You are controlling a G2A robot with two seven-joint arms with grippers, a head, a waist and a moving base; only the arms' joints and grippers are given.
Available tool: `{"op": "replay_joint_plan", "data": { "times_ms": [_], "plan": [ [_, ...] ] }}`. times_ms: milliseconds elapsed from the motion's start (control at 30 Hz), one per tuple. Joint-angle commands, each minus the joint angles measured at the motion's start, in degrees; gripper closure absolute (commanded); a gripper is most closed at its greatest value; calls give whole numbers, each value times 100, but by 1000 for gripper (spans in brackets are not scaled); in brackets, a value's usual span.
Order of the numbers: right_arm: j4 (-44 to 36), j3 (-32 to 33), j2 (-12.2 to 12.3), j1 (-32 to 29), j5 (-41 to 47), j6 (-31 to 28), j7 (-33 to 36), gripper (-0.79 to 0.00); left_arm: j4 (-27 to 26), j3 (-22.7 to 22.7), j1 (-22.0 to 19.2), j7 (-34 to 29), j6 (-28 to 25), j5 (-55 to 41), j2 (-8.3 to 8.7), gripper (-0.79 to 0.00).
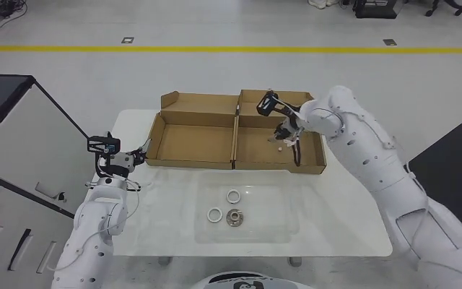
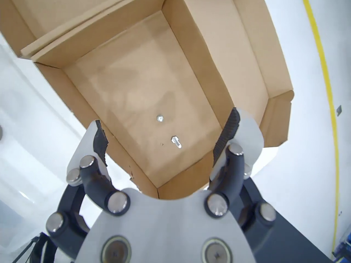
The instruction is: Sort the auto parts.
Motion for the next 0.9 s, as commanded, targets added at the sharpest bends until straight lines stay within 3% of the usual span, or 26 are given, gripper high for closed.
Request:
{"op": "replay_joint_plan", "data": {
  "times_ms": [0, 267, 533, 867],
  "plan": [
    [-748, 586, 163, -477, 182, -57, 33, -785, 0, 0, 0, 0, 0, 0, 0, -785],
    [-2341, 2358, 530, -1896, 1618, -433, -138, -785, 0, 0, 0, 0, 0, 0, 0, -785],
    [-2752, 3909, 753, -3108, 3639, -1333, -443, -785, 0, 0, 0, 0, 0, 0, 0, -785],
    [-2975, 5379, 1114, -4391, 5245, -1865, -975, -785, 0, 0, 0, 0, 0, 0, 0, -785]
  ]
}}
